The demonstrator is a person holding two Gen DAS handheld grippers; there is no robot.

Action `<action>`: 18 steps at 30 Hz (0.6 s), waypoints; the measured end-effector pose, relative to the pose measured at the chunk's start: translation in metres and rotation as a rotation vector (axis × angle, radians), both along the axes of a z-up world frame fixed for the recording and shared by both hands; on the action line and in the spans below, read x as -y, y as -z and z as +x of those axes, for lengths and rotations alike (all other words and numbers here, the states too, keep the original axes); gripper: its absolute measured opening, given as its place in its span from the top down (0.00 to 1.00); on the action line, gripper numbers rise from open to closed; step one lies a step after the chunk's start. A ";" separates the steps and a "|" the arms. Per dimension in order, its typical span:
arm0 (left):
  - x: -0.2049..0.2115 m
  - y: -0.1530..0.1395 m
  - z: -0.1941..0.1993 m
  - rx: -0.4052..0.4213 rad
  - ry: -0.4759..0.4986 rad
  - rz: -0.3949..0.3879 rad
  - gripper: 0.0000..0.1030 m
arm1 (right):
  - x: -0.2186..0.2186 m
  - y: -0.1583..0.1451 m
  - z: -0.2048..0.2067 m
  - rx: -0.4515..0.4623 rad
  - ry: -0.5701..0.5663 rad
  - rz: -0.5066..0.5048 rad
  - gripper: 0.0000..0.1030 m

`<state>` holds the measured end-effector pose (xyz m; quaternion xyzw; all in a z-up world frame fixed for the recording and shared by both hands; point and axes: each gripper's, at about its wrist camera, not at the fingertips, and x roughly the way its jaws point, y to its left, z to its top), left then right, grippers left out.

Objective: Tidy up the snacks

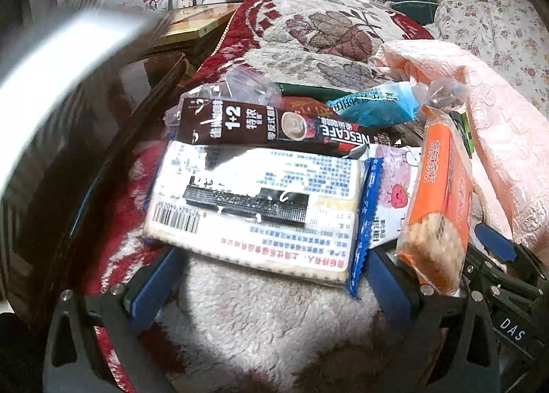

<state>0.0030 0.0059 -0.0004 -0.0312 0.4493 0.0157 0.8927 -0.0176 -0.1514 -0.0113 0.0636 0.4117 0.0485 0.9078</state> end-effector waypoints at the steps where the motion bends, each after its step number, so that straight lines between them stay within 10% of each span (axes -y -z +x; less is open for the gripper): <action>1: 0.000 0.000 0.000 0.000 0.000 0.000 0.00 | 0.000 0.000 0.000 0.000 0.000 0.000 0.21; 18: 0.000 0.000 0.000 0.000 0.000 0.000 0.00 | -0.007 0.001 -0.002 0.001 0.004 -0.017 0.20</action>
